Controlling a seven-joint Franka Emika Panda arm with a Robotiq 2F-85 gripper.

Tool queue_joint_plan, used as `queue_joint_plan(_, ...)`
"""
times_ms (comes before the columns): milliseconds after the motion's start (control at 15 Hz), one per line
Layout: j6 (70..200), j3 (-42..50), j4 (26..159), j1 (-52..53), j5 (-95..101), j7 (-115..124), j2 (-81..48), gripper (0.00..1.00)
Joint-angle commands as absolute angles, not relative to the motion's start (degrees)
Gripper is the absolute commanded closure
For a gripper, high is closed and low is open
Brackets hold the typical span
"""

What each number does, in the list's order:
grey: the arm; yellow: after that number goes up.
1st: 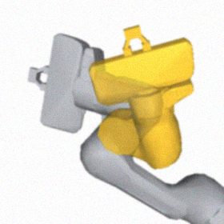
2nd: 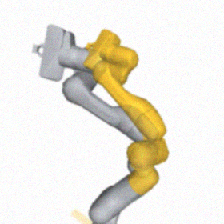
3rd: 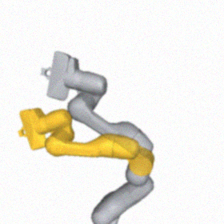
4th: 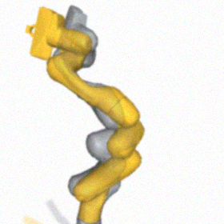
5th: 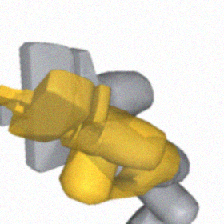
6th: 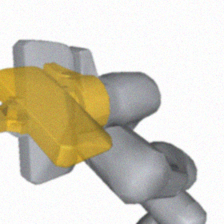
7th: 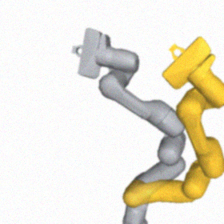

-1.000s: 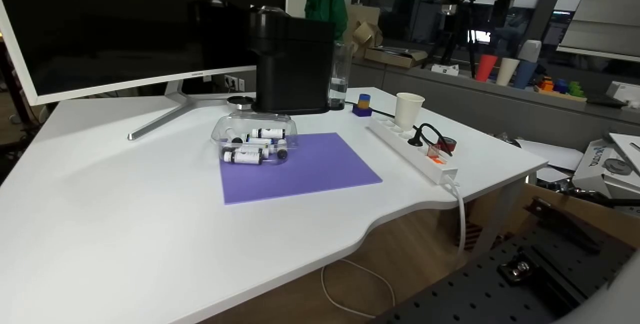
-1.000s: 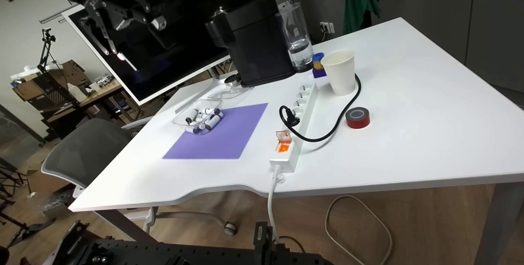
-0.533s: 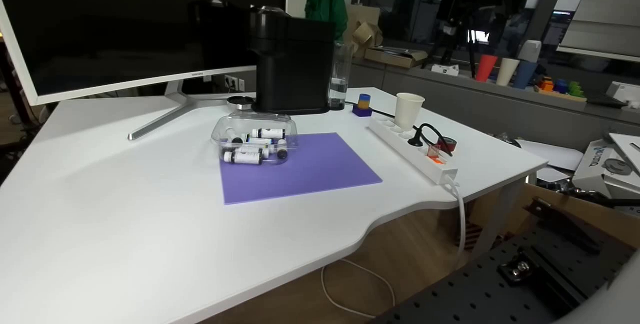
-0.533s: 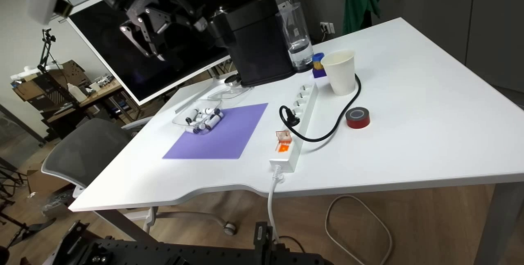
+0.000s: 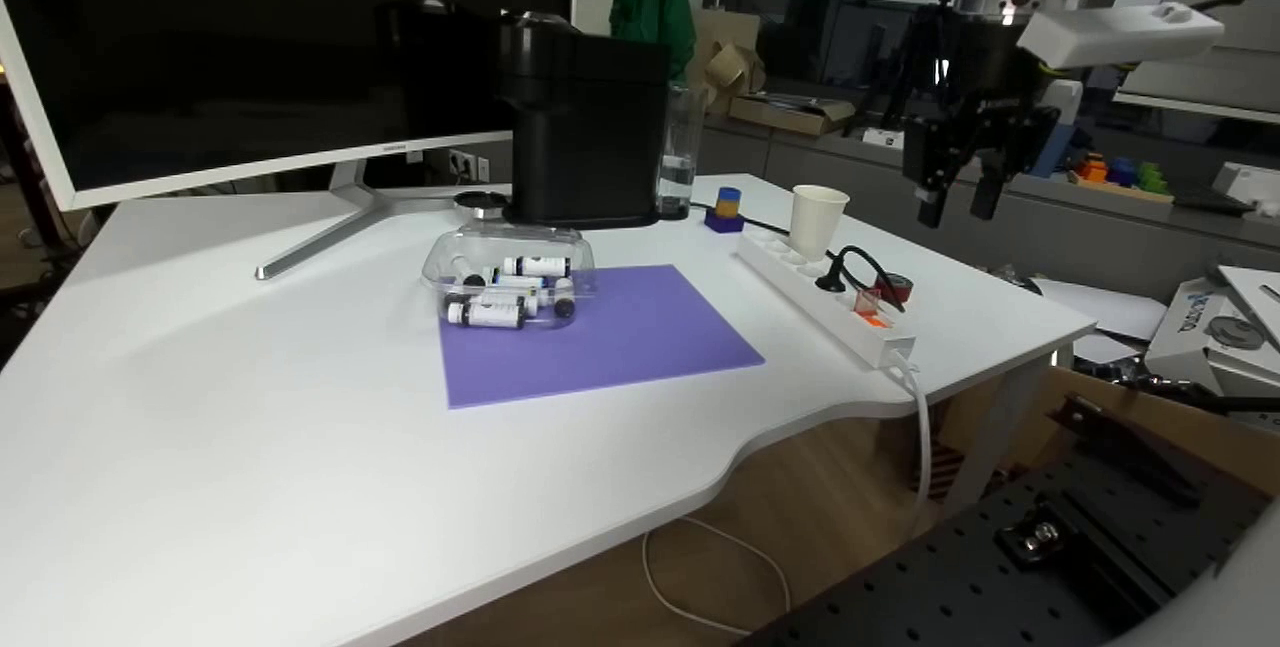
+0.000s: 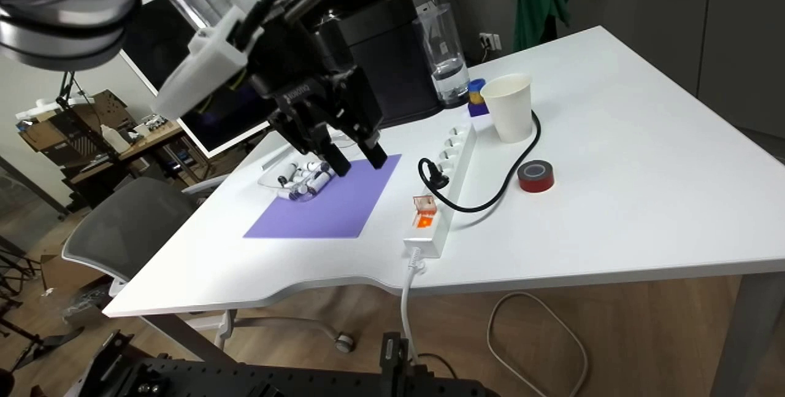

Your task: Turn off the switch on the adapter

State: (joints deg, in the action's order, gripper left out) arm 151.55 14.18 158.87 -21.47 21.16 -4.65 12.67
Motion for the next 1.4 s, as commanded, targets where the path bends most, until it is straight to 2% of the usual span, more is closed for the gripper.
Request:
queue_joint_plan(0, 154.48, 16.41, 156.50, -21.38, 19.41, -6.24, 3.94, 0.68)
queue_joint_plan(267, 156.40, 17.57, 154.26, -20.32, 14.41, -10.40, -2.51, 0.95)
queue_joint_plan(333, 157.11, 17.49, 153.68, -20.18, 13.01, -11.77, -3.51, 0.99)
queue_joint_plan(867, 158.93, 17.45, 151.99, -19.07, 12.00, -13.31, -4.54, 1.00)
queue_joint_plan(1333, 165.22, 20.77, 150.40, -17.62, 26.83, -5.64, -8.59, 1.00)
